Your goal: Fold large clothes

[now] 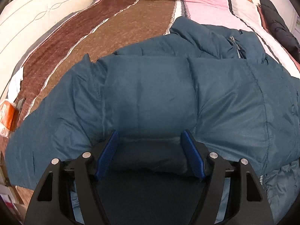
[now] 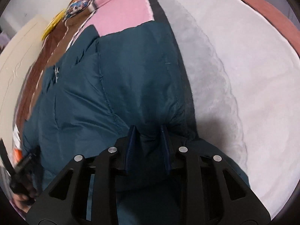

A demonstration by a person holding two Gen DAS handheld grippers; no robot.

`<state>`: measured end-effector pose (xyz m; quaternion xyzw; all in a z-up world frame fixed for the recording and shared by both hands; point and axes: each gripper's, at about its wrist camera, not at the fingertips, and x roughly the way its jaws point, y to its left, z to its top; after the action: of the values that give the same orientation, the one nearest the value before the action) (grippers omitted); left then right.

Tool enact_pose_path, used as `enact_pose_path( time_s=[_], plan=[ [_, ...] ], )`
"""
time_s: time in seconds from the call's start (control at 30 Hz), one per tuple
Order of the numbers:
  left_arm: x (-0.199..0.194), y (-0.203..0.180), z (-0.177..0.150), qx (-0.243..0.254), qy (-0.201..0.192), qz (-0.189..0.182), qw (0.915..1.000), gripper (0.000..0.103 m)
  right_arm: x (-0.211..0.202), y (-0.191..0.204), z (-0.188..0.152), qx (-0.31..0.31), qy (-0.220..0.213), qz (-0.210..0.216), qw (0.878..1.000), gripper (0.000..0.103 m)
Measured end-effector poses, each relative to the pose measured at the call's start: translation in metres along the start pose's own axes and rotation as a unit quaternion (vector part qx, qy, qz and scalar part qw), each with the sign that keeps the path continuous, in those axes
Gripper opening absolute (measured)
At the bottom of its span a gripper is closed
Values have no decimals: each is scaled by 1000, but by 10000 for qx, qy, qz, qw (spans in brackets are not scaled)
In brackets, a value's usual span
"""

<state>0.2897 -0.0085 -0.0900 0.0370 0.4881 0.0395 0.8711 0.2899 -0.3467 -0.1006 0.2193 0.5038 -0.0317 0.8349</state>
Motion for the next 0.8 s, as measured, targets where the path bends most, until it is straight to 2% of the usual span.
enact_pose_path(
  time_s=[0.1,0.17,0.27,0.33,0.4,0.47,0.53,0.57,0.7,0.8],
  plan=[
    [-3,-8,-2,245,-50,136,9996,70,-3,-5,3,117,66,-54,9999,26],
    [-8,-8,-1,269,-32,94,9996,70,-8,-12,4,233,91,-69,9997,26],
    [-12,-1,-2,275,-52,24,9996,70,-26,-19,2,597,-76,202,9980,29],
    [-2,2,-1,293,62,195,9994,81,-34,-22,-2,718,-152,475,9962,29],
    [6,9,-1,92,172,79,9998,82,-39,-24,-4,769,-219,606,9950,29],
    [8,7,0,95,192,121,9997,83,-32,-25,-2,654,-127,309,9973,29],
    [5,4,1,147,154,216,9995,83,-20,-25,-3,492,121,153,9986,29],
    [0,4,1,156,122,226,9995,81,-21,-20,1,503,93,118,9986,29],
    [-29,21,-5,15,-115,-79,9999,78,-49,-3,-2,417,-159,496,9978,30],
    [-58,57,-20,-112,-341,-218,9991,78,-57,17,-11,134,-121,609,9980,30]
  ],
)
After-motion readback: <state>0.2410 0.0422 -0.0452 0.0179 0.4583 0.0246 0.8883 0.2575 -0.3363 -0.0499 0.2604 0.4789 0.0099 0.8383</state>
